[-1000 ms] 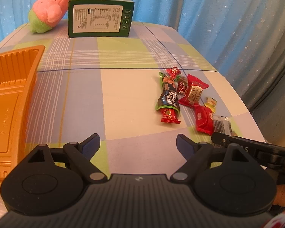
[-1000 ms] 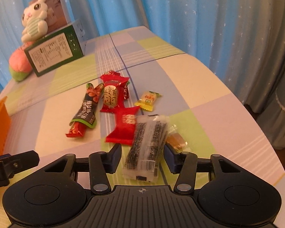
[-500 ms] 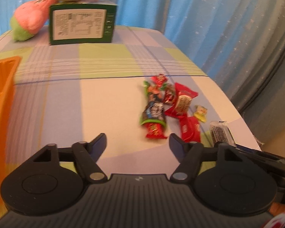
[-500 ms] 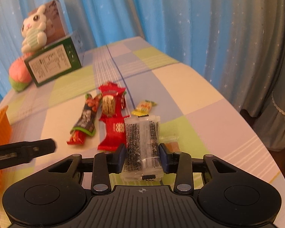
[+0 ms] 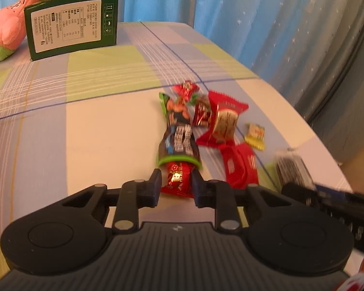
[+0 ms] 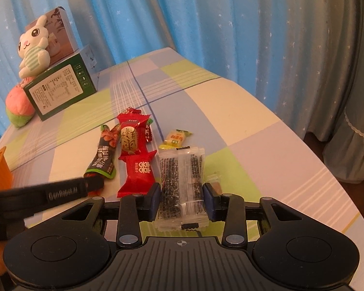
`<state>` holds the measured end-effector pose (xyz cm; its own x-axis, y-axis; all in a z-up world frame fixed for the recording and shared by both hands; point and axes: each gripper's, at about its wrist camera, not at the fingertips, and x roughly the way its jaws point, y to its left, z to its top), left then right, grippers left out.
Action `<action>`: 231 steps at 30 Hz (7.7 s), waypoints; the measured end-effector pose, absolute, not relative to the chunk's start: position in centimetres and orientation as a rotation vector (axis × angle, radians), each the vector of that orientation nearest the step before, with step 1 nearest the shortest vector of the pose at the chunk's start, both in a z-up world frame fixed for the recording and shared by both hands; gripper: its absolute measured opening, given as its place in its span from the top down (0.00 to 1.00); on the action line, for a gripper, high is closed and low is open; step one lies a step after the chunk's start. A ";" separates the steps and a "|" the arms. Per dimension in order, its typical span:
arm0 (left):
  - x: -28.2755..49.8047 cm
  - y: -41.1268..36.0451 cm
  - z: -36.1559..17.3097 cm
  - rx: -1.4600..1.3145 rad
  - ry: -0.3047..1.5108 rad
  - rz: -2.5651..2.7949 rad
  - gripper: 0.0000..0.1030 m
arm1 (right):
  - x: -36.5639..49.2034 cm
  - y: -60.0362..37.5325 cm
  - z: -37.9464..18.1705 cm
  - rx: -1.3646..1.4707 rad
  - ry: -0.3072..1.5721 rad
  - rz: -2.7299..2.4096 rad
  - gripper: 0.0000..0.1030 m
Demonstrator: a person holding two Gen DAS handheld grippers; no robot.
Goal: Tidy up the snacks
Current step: 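Grasp the small red candy with the left gripper while the right gripper holds the seaweed bar, then lower both held snacks into the orange tray and open both grippers, then withdraw both grippers from the tray back toward the snack pile, then grasp the small clear-wrapped brown candy with the right gripper, then grasp the red candy pack with the left gripper while the right gripper holds the brown candy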
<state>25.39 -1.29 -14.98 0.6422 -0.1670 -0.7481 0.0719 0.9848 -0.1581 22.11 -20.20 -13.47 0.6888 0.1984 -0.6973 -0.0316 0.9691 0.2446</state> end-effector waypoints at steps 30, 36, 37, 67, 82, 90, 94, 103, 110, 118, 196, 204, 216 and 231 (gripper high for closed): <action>16.4 2.6 -9.9 -0.083 0.820 -0.021 0.82 | 19.1 -17.2 -10.9 0.181 0.761 0.271 0.63; 12.6 6.4 -6.4 -0.116 0.784 0.054 0.82 | 17.3 -13.2 -7.6 0.180 0.730 0.374 0.63; 12.0 7.2 -5.9 -0.120 0.778 0.069 0.82 | 17.0 -12.2 -7.1 0.178 0.722 0.394 0.63; 8.1 25.8 -5.5 -0.267 0.753 0.260 0.78 | 16.3 7.1 -7.7 0.079 0.845 0.717 0.63; 6.0 26.3 -5.2 -0.296 0.739 0.293 0.69 | 16.7 7.9 -7.8 0.100 0.847 0.739 0.63; 5.1 26.4 -4.8 -0.301 0.741 0.313 0.65 | 17.1 8.4 -7.4 0.125 0.832 0.769 0.54; 4.4 26.0 -4.4 -0.298 0.731 0.324 0.55 | 16.8 6.7 -6.8 0.155 0.822 0.750 0.44; 2.9 23.1 -3.1 -0.300 0.716 0.299 0.45 | 14.8 0.3 -5.3 0.177 0.827 0.624 0.44; 1.9 19.2 -1.9 -0.270 0.713 0.260 0.32 | 12.2 -4.0 -3.4 0.130 0.803 0.560 0.44; 1.4 14.8 -0.9 -0.237 0.720 0.200 0.27 | 10.4 -8.6 -1.7 0.148 0.776 0.496 0.40; 20.1 -1.4 -9.4 -0.151 0.795 -0.082 0.20 | 23.2 -22.9 -15.0 0.051 0.813 0.221 0.68; 21.1 -1.7 -10.0 -0.156 0.800 -0.101 0.25 | 23.0 -23.0 -14.4 0.067 0.785 0.186 0.80; 23.7 -5.3 -11.2 -0.142 0.759 -0.179 0.41 | 23.3 -25.7 -12.7 0.188 0.728 0.052 0.80; 26.5 -9.1 -14.2 -0.078 0.788 -0.169 0.62 | 23.0 -27.6 -12.5 0.277 0.735 0.004 0.80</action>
